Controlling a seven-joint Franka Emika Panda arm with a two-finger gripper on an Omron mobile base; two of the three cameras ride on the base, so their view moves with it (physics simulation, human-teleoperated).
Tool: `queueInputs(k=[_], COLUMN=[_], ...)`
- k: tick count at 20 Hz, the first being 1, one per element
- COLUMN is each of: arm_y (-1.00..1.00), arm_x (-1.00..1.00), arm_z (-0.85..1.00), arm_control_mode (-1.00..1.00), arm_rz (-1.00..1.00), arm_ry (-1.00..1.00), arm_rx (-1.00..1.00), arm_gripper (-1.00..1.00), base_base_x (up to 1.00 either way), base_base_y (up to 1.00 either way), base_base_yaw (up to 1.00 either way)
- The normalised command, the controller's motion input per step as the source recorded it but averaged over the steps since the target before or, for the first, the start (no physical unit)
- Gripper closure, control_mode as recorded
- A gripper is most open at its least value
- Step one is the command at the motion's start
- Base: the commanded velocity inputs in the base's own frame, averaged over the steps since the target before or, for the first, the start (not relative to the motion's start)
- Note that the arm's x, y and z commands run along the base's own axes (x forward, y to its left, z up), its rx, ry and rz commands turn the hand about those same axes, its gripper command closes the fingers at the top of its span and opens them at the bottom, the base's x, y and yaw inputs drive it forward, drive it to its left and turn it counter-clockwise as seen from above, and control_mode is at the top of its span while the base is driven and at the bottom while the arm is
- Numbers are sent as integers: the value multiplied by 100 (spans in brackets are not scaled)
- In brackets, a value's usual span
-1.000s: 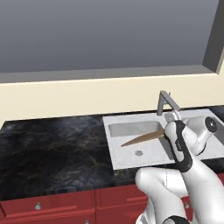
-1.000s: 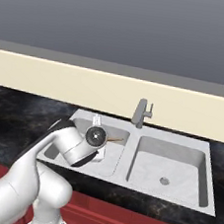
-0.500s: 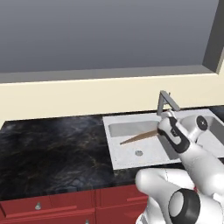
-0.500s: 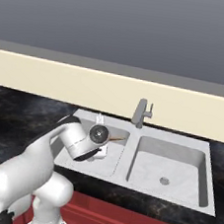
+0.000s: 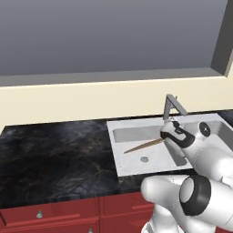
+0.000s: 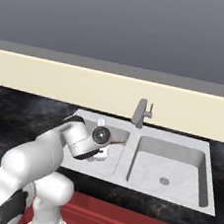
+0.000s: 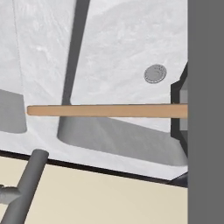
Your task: Move the cutting board and knife to the sink. Then move spray from the cabinet to the counter.
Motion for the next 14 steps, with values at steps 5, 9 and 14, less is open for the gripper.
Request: queueInputs(k=[5,9,14], arm_y=[0,1,6], arm_x=[27,26,20], arm_z=[-23,-25,-31], arm_control_mode=[-100,-100,-100], arm_rz=[0,0,-1], arm_ry=[0,0,0], arm_rx=[0,0,0], arm_gripper=[100,100,100], base_base_x=[0,0,0], base_base_y=[0,0,0], base_base_yaw=[0,0,0])
